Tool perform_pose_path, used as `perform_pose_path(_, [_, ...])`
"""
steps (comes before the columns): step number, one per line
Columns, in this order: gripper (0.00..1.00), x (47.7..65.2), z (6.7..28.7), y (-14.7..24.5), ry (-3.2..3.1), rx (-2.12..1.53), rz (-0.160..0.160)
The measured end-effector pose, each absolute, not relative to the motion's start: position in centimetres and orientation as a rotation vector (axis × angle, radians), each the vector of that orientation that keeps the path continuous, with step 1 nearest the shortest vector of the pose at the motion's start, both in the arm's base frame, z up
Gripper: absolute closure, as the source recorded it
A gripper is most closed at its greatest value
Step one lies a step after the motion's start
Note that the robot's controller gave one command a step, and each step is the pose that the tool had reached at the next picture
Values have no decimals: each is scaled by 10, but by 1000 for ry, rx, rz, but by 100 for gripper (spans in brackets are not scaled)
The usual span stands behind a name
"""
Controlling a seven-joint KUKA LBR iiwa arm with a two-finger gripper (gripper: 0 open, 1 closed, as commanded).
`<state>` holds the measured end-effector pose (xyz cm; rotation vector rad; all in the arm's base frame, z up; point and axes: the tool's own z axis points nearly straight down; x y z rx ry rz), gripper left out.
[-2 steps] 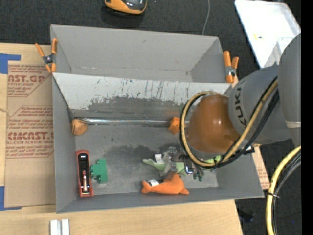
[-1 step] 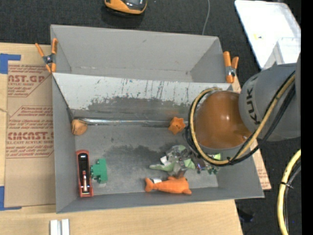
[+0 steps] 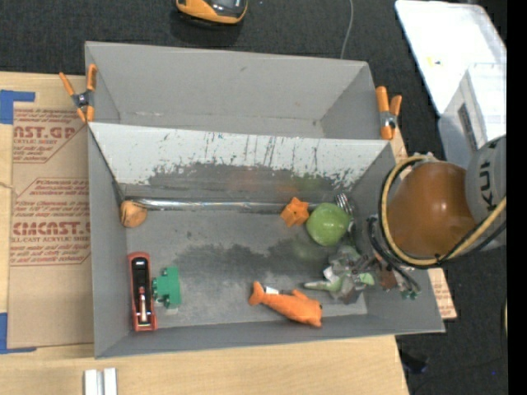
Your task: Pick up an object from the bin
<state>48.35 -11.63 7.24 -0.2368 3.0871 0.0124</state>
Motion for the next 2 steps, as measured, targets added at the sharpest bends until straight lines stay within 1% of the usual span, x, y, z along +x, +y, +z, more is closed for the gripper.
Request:
perform_pose_path(1, [100, 483, 73, -116, 3088, -237, 13])
perform_pose_path(2, [100, 500, 156, -113, 3094, -229, 16])
